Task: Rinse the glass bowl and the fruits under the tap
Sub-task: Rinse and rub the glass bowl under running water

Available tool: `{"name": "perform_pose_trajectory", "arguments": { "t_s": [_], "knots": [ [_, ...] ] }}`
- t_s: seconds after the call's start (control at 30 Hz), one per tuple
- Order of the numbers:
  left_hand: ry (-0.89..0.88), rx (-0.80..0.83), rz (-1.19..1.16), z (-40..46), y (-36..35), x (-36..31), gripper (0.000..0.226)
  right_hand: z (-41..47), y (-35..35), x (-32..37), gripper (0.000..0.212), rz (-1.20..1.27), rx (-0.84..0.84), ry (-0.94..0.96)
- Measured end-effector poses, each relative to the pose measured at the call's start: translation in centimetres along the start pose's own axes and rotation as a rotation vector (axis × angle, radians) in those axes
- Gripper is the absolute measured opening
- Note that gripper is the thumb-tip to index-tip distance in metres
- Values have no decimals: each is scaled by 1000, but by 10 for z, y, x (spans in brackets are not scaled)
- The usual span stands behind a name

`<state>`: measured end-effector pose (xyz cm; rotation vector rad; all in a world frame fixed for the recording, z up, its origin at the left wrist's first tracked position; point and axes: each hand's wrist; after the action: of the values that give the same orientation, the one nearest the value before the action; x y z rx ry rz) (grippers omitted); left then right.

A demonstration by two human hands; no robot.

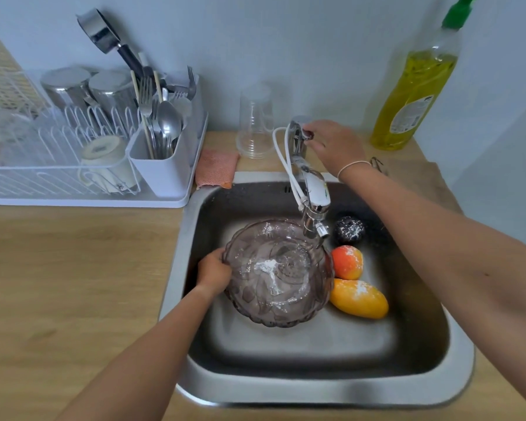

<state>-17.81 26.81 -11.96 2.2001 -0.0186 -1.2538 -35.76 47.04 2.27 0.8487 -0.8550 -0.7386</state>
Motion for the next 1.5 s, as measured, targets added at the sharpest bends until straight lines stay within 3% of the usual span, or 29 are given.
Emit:
{"name": "perform_pose_trajectory", "arguments": {
  "t_s": [0.27, 0.47, 1.13, 1.33, 1.5],
  "knots": [
    [12, 36, -27, -1, 1, 0, 38, 2, 1, 0, 29, 0, 8, 6],
    [5, 80, -46, -1, 2, 3, 61, 3, 1, -1, 30, 3, 3, -3],
    [-1, 148, -43, -11, 14, -5, 58, 15, 11, 9, 31, 68, -33, -133],
    [11, 140, -62, -17, 17, -11, 53, 0, 10, 12, 41, 201, -19, -265],
    [-14, 125, -79, -25, 22, -23, 52, -71, -1, 0, 43, 376, -17, -440]
  ]
}}
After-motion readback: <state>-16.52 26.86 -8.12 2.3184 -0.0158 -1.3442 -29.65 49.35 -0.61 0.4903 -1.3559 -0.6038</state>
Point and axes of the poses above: each hand's wrist, its own z-axis towards the middle knuckle, its own y-axis out of the back of the hand, x = y × z, and after that the axes turned 6 degrees about -x, right-handed
